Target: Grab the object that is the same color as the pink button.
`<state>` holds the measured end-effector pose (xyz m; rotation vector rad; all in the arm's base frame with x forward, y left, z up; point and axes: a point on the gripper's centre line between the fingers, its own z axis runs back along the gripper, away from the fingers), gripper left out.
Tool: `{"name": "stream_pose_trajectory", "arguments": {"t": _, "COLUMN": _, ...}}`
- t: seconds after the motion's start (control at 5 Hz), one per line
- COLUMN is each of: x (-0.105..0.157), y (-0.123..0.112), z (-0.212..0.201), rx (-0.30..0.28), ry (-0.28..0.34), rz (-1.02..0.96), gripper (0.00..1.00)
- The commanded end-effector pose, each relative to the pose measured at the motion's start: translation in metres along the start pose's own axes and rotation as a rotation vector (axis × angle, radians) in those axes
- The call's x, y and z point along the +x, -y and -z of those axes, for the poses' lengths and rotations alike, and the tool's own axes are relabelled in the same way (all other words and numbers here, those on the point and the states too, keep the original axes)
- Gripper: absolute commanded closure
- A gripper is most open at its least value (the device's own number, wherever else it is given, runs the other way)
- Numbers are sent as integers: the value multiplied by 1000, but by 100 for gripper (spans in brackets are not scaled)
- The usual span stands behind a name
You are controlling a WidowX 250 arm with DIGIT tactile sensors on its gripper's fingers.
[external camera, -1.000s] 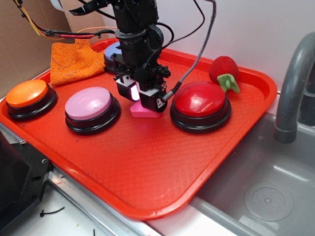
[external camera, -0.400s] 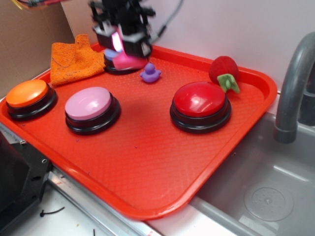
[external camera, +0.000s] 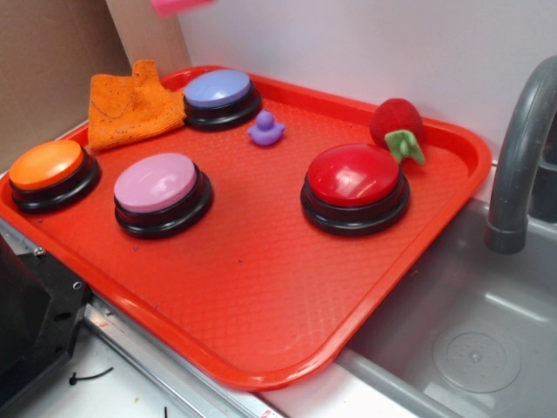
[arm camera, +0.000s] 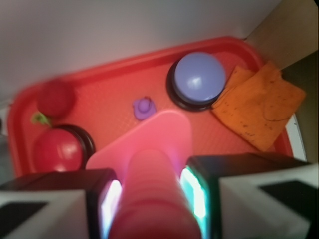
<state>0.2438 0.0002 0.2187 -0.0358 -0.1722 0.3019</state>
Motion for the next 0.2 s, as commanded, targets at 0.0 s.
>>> {"name": "stream_pose_trajectory", "arguments": {"t": 0.0, "x": 12, "y": 7, "z": -28, "rx": -63, "ry": 54, "rz": -7, "gripper": 100}}
